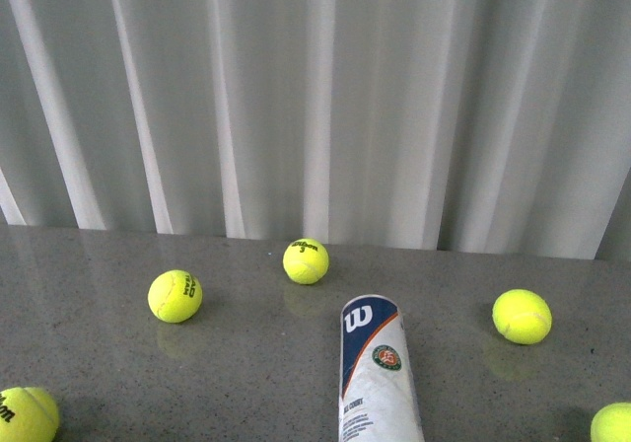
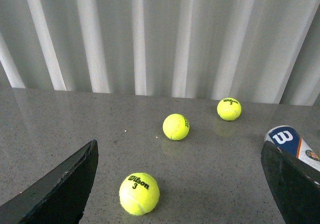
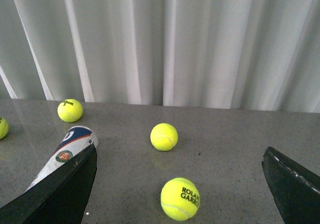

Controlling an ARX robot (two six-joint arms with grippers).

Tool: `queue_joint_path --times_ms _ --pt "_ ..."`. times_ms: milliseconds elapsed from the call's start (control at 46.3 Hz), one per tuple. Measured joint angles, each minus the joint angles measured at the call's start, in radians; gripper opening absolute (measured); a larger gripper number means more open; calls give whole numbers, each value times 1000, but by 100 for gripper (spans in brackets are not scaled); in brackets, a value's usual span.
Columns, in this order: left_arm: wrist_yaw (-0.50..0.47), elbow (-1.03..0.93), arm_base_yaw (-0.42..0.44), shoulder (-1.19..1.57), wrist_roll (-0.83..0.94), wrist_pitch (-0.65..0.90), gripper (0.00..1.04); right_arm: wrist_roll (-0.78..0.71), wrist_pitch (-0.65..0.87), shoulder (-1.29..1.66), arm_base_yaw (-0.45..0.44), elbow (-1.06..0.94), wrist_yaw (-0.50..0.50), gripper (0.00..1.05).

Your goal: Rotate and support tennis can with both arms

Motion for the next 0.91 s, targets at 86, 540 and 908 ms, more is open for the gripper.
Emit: queue_joint_path --times_ms 86,540,908 --pt "0 0 0 0 0 0 98 0 0 0 0 0 0 98" --pt "0 0 0 0 0 0 98 0 0 0 0 0 0 98" --pt "0 0 0 0 0 0 98 0 0 0 0 0 0 98"
